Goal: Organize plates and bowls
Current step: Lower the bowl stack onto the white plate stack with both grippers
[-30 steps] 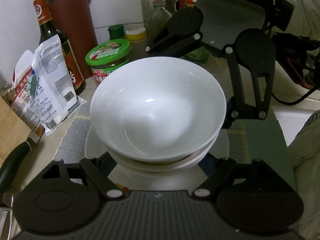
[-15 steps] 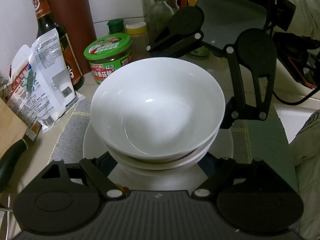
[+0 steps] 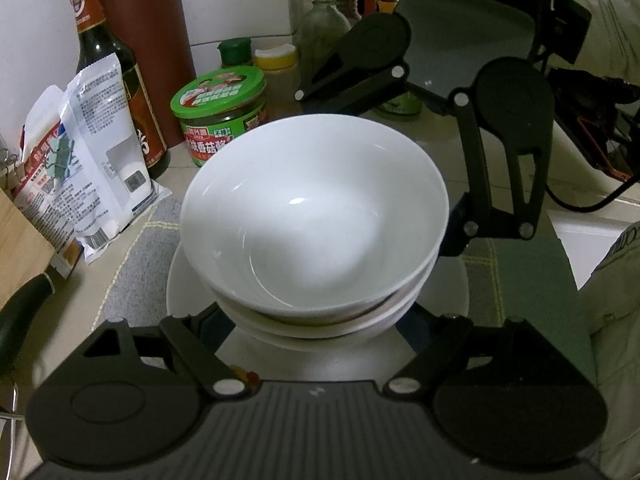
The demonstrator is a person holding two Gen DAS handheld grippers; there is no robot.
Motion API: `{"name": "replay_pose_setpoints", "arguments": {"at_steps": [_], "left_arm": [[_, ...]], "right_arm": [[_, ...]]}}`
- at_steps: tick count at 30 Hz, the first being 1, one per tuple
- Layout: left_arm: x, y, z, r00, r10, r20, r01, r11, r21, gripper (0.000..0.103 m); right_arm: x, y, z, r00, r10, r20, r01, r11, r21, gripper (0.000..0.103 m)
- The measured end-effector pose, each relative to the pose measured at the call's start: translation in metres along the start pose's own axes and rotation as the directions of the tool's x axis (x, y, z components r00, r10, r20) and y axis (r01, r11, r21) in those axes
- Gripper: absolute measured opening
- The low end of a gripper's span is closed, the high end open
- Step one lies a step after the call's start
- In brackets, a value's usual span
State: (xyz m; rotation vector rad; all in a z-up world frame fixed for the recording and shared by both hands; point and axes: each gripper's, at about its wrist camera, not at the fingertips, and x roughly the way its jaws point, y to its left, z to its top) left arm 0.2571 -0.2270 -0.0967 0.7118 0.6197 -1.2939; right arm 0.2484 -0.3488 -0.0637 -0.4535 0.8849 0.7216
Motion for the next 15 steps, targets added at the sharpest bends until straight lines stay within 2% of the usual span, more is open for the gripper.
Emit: {"name": "replay_pose_setpoints", "arguments": {"at_steps": [2, 6, 15], "left_arm": [[0.0, -0.001, 0.0, 1.0, 0.0, 0.001, 0.0, 1.0, 0.002, 0.095], [-0.001, -0.004, -0.001, 1.0, 0.023, 0.012, -0.023, 1.0, 0.015, 0.096], [-0.017, -0.005, -0.01, 0.995, 0.097, 0.033, -0.095, 0.993, -0.066, 0.097]], "right_arm": [[-0.002, -0.001, 0.001, 1.0, 0.004, 0.023, -0.005, 1.0, 0.015, 0.103], [-0.005, -0.003, 0.002, 0.999, 0.005, 0.042, -0.007, 0.999, 0.037, 0.103], [-0.007, 0.001, -0.004, 0.999, -0.024, 0.034, 0.022, 0.999, 0.036, 0.103]]}}
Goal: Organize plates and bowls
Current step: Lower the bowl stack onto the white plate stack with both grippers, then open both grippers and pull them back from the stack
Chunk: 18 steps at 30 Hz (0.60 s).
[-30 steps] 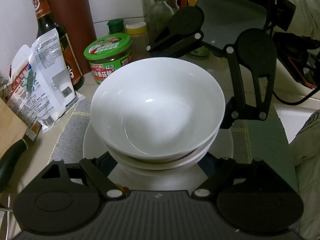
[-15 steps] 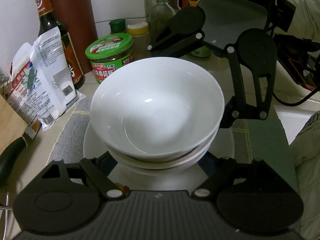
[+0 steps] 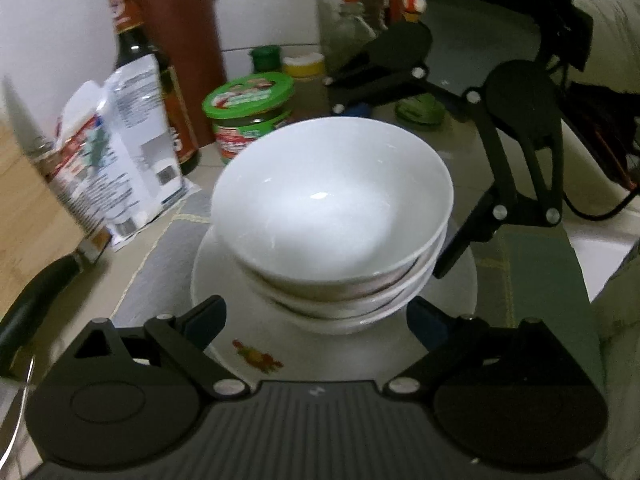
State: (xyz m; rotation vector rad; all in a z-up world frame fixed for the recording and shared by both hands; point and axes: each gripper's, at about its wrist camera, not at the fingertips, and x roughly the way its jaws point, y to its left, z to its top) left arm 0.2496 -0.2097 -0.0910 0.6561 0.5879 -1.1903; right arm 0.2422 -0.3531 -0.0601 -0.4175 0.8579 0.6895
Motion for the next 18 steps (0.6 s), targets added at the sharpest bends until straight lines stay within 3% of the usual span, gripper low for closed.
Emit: {"name": "replay_pose_setpoints", "arguments": {"at_steps": [6, 8, 14, 18], "left_arm": [[-0.021, -0.013, -0.008, 0.992, 0.12, 0.04, -0.115, 0.988, -0.102, 0.097], [-0.03, -0.023, -0.008, 0.982, 0.181, 0.057, -0.173, 0.977, -0.124, 0.102], [-0.048, -0.045, -0.013, 0.944, 0.319, 0.089, -0.296, 0.933, -0.206, 0.102], [-0.059, -0.054, -0.021, 0.931, 0.339, 0.136, -0.291, 0.913, -0.285, 0.102]], "right_arm": [[-0.007, 0.007, -0.005, 1.0, -0.003, -0.008, 0.003, 1.0, -0.026, 0.103], [-0.01, 0.01, -0.008, 1.0, -0.01, -0.015, 0.009, 0.999, -0.039, 0.103], [-0.03, 0.022, -0.009, 0.997, -0.083, -0.008, 0.082, 0.996, -0.043, 0.103], [-0.05, 0.037, -0.004, 0.987, -0.158, 0.027, 0.158, 0.987, -0.02, 0.103]]}}
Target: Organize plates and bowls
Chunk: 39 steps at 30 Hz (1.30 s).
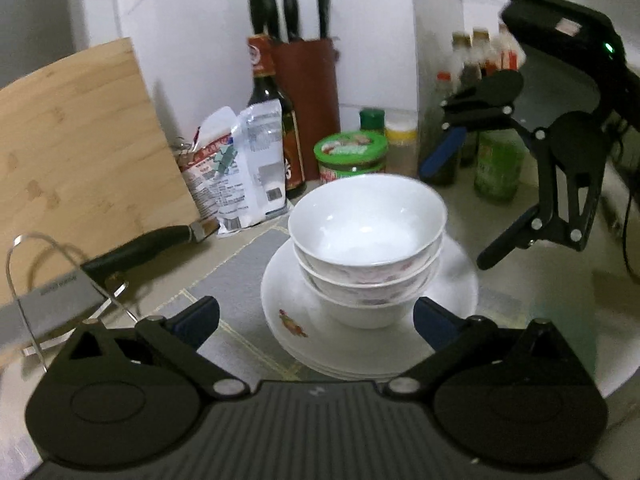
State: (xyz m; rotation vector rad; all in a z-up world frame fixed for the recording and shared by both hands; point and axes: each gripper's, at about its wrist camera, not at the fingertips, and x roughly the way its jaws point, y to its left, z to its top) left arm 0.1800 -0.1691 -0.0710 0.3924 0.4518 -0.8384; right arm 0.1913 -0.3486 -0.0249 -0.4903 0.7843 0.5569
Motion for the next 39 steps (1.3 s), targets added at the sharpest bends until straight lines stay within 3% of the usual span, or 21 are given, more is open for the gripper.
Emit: {"name": "replay_pose_setpoints", "arguments": {"at_steps": [6, 10, 13, 16, 19, 21, 29, 39], "left_arm": [[-0.023, -0.003, -0.015, 0.995, 0.038, 0.09, -0.027, 0.993, -0.115, 0.102], [-0.045, -0.008, -0.018, 0.981, 0.111, 0.16, -0.084, 0.982, -0.169, 0.102], [-0.061, -0.016, -0.02, 0.968, 0.174, 0.182, -0.142, 0.973, -0.18, 0.102], [-0.071, -0.022, -0.019, 0.967, 0.208, 0.149, -0.179, 0.966, -0.187, 0.102], [-0.079, -0.023, -0.018, 0.974, 0.214, 0.074, -0.192, 0.953, -0.233, 0.102], [-0.081, -0.024, -0.016, 0.976, 0.218, 0.018, -0.206, 0.941, -0.27, 0.102], [-0.098, -0.031, -0.019, 0.98, 0.188, -0.066, -0.199, 0.929, -0.311, 0.102], [-0.113, -0.04, -0.011, 0.981, 0.19, -0.047, -0.195, 0.927, -0.322, 0.102]], "right_arm": [[-0.018, 0.023, 0.01, 0.991, -0.132, 0.024, 0.128, 0.984, 0.127, 0.103], [-0.021, 0.039, 0.015, 0.976, -0.217, -0.014, 0.211, 0.929, 0.305, 0.103], [-0.028, 0.059, 0.014, 0.955, -0.294, -0.037, 0.278, 0.844, 0.459, 0.103], [-0.035, 0.079, 0.008, 0.938, -0.338, -0.075, 0.314, 0.739, 0.596, 0.103], [-0.041, 0.092, -0.001, 0.928, -0.355, -0.109, 0.321, 0.618, 0.717, 0.103], [-0.045, 0.103, -0.005, 0.93, -0.349, -0.118, 0.312, 0.574, 0.757, 0.103], [-0.059, 0.134, -0.006, 0.904, -0.395, -0.162, 0.367, 0.523, 0.769, 0.103], [-0.066, 0.138, -0.003, 0.903, -0.405, -0.144, 0.359, 0.527, 0.77, 0.103]]}}
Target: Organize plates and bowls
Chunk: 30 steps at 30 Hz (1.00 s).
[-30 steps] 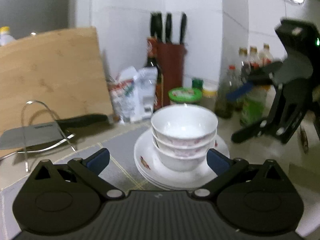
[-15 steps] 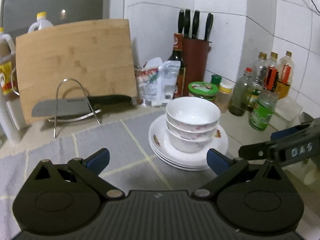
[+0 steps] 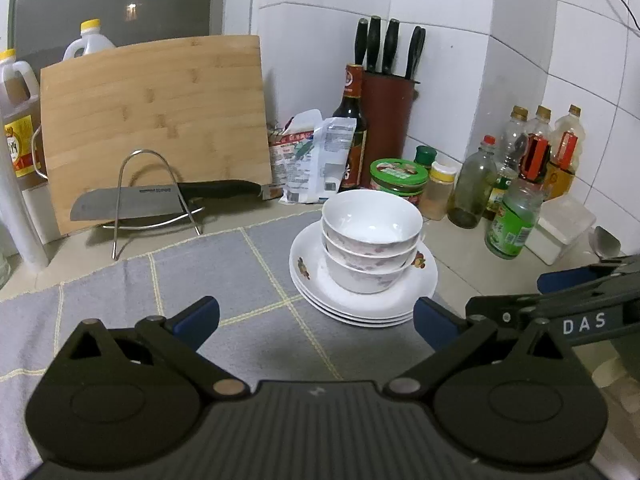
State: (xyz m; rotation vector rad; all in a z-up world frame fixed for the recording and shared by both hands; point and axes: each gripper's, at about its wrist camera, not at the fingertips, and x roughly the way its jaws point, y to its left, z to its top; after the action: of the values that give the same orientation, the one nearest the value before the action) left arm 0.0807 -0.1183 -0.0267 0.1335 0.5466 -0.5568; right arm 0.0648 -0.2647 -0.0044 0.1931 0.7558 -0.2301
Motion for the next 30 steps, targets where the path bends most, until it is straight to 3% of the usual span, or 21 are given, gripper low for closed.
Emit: {"name": "replay_pose_setpoints", "arguments": {"at_steps": [30], "left_arm": [[-0.0003, -0.0018, 0.0046, 0.999, 0.031, -0.011, -0.031, 0.999, -0.024, 0.103]], "right_arm": [[-0.008, -0.0013, 0.0049, 0.999, -0.025, 0.032, 0.026, 0.999, -0.022, 0.103]]}}
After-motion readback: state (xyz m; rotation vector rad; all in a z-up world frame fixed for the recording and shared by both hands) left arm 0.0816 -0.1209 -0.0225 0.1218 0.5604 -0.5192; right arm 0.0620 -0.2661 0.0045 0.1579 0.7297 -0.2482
